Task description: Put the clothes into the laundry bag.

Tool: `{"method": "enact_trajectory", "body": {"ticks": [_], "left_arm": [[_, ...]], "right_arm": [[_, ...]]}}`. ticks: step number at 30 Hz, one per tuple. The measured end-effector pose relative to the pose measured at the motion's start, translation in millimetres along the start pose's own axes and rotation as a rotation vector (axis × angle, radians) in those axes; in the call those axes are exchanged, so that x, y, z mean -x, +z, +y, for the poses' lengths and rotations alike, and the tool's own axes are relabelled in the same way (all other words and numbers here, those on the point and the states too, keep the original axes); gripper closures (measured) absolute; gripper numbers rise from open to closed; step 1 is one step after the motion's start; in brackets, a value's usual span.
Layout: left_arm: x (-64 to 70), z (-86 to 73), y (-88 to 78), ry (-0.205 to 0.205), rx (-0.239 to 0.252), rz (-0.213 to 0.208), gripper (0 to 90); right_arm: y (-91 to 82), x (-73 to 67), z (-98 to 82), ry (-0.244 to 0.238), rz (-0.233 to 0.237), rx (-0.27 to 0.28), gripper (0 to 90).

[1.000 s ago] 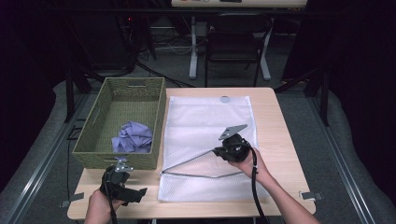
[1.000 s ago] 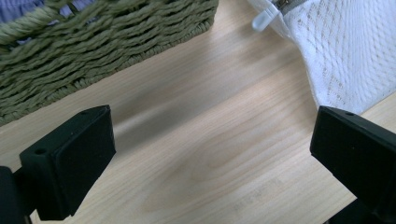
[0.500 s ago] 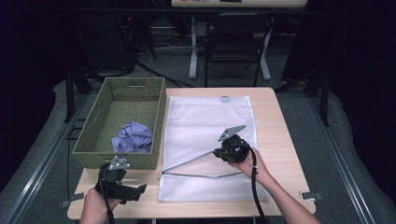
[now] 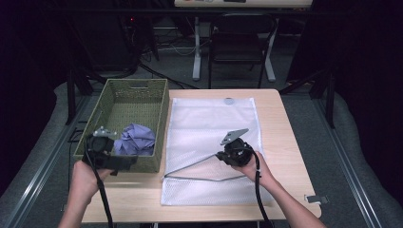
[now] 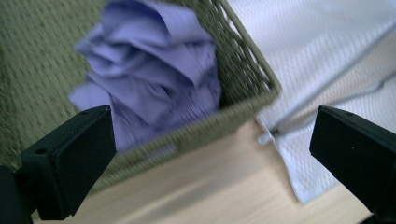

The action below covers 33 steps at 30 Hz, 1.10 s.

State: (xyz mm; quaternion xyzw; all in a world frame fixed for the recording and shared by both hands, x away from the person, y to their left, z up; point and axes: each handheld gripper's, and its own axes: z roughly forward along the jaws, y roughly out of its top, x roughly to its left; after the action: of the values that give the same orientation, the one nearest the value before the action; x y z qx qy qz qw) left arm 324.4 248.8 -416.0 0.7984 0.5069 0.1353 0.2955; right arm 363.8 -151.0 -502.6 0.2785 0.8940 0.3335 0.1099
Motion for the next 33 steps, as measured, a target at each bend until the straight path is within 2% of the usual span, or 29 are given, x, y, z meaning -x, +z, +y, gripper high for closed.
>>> {"method": "enact_trajectory", "body": {"ticks": [2,7,11,14,17,22,27,33], "left_arm": [[-5.6,13.7,1.2,-0.007,0.005,0.009,0.5],[-16.7,47.3,14.3,0.004,-0.023,0.038,0.5],[-23.9,70.6,30.7,0.012,-0.074,0.067,0.8],[-33.9,81.1,46.2,-0.004,-0.145,0.071,2.1],[-43.4,83.0,61.5,-0.033,-0.209,0.080,2.1],[-55.5,73.6,81.6,-0.052,-0.321,0.090,1.9],[-62.9,61.2,93.6,-0.067,-0.377,0.081,2.4],[-68.9,52.0,103.7,-0.105,-0.411,0.046,2.4]], "right_arm": [[0.8,0.0,-0.6,0.005,0.000,0.003,86.7],[1.6,0.1,-1.4,0.000,0.000,-0.004,86.6],[1.7,0.1,-1.5,0.000,0.002,-0.004,86.6],[1.8,-0.2,-1.6,-0.005,0.000,-0.008,86.6],[2.1,-0.7,-1.7,-0.007,0.000,-0.009,86.6],[1.6,-0.7,-1.7,-0.010,0.003,-0.011,86.4],[2.1,-1.6,-1.1,-0.016,0.003,-0.014,86.1],[3.0,-2.6,-0.9,-0.014,0.007,-0.008,86.1]]}}
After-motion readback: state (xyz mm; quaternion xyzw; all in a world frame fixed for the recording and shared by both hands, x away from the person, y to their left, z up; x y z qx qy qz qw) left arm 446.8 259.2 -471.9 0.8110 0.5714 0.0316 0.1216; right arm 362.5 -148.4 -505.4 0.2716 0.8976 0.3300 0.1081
